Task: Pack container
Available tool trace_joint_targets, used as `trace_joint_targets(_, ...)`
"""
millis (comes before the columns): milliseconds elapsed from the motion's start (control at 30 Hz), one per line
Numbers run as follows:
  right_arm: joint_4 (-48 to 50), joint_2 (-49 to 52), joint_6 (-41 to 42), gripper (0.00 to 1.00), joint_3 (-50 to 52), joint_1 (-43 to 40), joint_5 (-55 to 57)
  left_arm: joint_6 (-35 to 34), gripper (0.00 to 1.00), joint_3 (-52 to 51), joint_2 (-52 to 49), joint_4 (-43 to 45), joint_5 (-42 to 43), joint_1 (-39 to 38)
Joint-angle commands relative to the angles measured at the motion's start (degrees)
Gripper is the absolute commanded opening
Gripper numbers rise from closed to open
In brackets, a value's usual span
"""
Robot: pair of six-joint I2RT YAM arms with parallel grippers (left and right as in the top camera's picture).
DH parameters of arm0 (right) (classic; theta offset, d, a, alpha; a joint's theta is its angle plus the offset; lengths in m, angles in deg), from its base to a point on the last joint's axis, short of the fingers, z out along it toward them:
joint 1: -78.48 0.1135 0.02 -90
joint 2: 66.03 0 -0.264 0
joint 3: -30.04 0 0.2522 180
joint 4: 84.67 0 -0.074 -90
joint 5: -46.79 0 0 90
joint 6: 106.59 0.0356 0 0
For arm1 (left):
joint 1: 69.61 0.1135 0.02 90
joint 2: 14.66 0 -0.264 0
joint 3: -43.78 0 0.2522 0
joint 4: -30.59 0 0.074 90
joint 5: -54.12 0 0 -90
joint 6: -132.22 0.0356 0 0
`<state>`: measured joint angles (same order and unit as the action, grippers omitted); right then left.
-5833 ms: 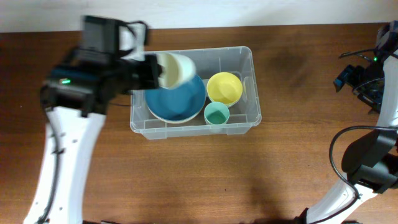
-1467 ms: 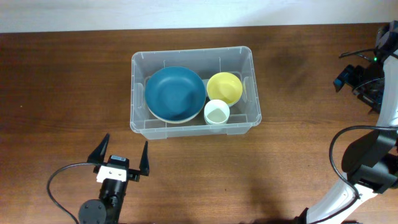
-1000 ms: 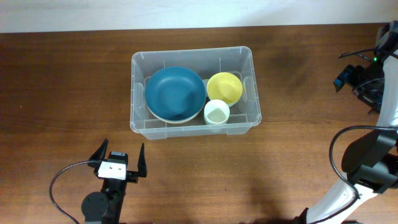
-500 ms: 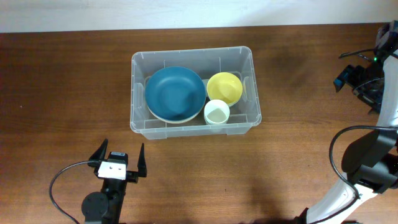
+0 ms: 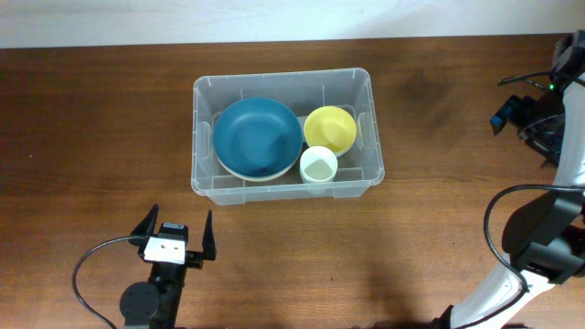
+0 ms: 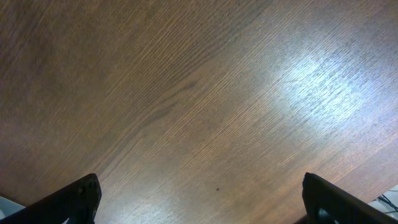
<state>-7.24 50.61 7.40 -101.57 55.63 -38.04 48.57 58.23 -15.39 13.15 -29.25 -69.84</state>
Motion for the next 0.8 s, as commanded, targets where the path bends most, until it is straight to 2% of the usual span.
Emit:
trace_joint_targets(0, -0.04, -2.78, 0.48, 0.99, 0.22, 0.5, 0.9, -0.5, 0.99, -0.17, 0.39, -0.37, -0.39, 0.31)
trace_joint_targets(233, -0.04, -17.59, 0.48, 0.99, 0.22, 2.4, 0.9, -0.5, 0.99, -0.17, 0.39, -0.37, -0.39, 0.31)
trace_joint_targets(400, -0.07, -31.76, 0.48, 0.99, 0.22, 8.22, 0.92, -0.5, 0.99, -0.17, 0.39, -0.35, -0.39, 0.31)
trace_joint_targets(600, -0.39, -42.77, 0.24, 0.99, 0.5, 11.93, 1.11, -0.5, 0.99, -0.17, 0.39, -0.37, -0.39, 0.31)
trace_joint_targets(700, 0.15, -49.37, 0.26, 0.99, 6.36, 11.91, 1.11, -0.5, 0.99, -0.17, 0.39, -0.35, -0.39, 0.31)
trace_joint_targets(767, 5.73, -55.47, 0.26, 0.99, 15.04, 11.93, 1.92, -0.5, 0.99, -0.17, 0.39, -0.37, -0.39, 0.31)
